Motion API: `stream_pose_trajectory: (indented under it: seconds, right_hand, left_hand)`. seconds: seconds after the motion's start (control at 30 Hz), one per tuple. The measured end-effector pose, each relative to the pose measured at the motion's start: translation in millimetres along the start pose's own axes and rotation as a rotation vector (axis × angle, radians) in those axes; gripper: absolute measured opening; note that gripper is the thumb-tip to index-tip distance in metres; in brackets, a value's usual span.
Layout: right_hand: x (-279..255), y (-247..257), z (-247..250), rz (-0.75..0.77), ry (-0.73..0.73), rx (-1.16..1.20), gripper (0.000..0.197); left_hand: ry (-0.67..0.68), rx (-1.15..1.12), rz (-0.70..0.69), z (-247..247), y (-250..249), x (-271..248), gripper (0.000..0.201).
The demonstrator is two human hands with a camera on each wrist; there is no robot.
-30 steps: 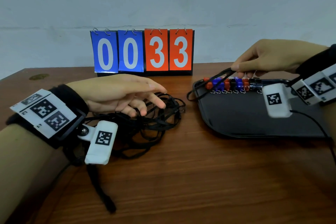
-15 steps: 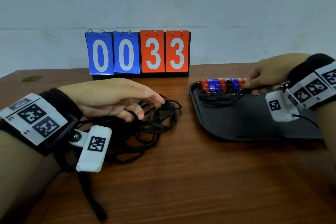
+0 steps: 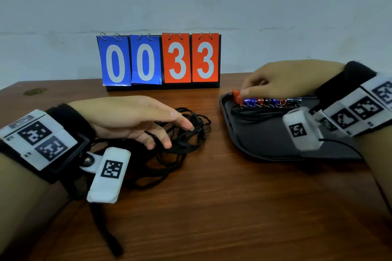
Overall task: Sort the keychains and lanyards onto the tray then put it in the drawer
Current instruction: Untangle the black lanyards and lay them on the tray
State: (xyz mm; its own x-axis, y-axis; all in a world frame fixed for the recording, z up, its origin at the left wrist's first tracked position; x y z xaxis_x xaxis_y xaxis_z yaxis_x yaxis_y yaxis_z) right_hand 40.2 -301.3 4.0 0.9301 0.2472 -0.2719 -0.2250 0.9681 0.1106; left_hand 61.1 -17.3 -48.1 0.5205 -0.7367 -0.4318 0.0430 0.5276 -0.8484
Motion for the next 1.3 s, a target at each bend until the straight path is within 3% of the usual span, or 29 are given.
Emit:
stream_pose_trajectory:
  seconds: [0.13, 0.2, 0.5, 0.7, 0.93, 1.13, 1.3]
  right_hand:
    - [3, 39, -14, 0.24, 0.073, 0.046, 0.021]
    - [1, 44, -15, 0.285, 0.083, 0.046, 0.02]
    - [-20, 48, -7, 0.365, 0.187, 0.289, 0.022]
    - [-15, 63, -21, 0.392, 0.365, 0.279, 0.027]
    - [-12, 68, -27, 0.373, 0.339, 0.274, 0.027]
    - [-10, 68, -28, 0.352, 0.218, 0.369, 0.018]
    - [-3, 70, -37, 0.387, 0.271, 0.418, 0.018]
  left_hand:
    - [-0.121, 0.134, 0.042, -8, 2, -1, 0.036]
    - [-0.127, 0.165, 0.043, -12, 0, -4, 0.031]
    - [-0.061, 0.038, -0.012, -15, -8, -13, 0.034]
    - [0.084, 0.0, -0.003, -16, -8, -15, 0.061]
    - [0.053, -0.077, -0.171, -14, -9, -15, 0.045]
    - [0.035, -0.056, -0.204, -14, -10, -16, 0.039]
    - [0.042, -0.067, -0.225, -13, -8, -14, 0.033]
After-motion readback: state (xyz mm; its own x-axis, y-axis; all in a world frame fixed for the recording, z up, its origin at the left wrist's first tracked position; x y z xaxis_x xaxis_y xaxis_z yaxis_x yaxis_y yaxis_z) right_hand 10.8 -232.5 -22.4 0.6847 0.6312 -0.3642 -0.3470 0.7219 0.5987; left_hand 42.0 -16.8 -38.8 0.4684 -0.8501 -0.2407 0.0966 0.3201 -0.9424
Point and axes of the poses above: each hand's wrist, its own x-axis towards the middle knuckle, its own z-axis out of the back of the hand, y = z × x, the point moved 2 cm from there along x, towards the middle knuckle, and after that the axes turned 13 degrees about y, right-handed, at the moved point
